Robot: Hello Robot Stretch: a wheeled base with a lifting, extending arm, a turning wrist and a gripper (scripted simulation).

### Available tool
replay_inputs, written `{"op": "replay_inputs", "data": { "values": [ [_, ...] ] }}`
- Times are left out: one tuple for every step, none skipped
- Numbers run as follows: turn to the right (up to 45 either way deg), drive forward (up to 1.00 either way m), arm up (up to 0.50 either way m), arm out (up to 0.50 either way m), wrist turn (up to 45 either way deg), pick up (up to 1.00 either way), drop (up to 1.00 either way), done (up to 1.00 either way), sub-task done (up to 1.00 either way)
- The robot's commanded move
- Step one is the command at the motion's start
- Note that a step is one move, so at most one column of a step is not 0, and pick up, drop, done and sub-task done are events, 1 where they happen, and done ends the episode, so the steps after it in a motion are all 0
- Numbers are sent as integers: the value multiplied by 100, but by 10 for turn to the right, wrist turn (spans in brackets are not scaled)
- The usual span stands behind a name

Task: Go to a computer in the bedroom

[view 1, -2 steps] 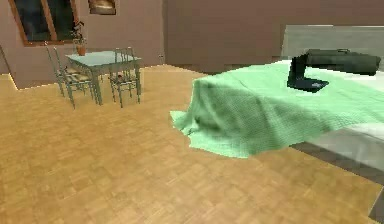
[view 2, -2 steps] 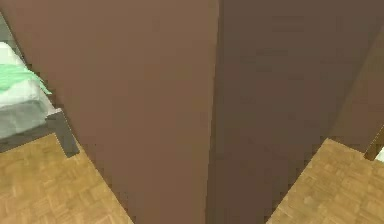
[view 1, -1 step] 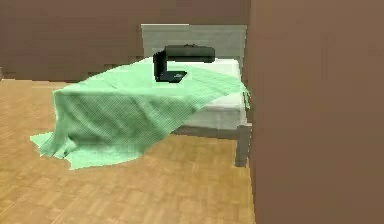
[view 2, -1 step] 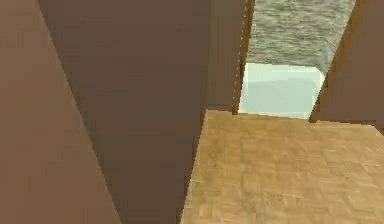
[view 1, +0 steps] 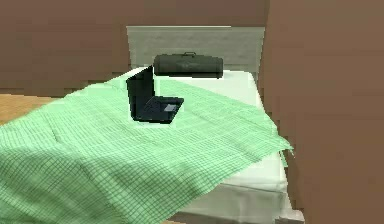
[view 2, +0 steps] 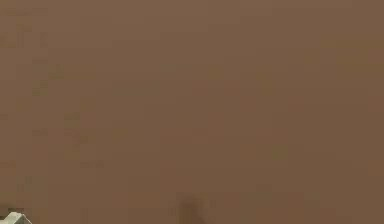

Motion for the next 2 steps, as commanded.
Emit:
{"op": "replay_inputs", "data": {
  "values": [
    [60, 0, 0, 0, 0, 0, 0, 0, 0],
    [0, 40, 0, 0, 0, 0, 0, 0, 0]
  ]
}}
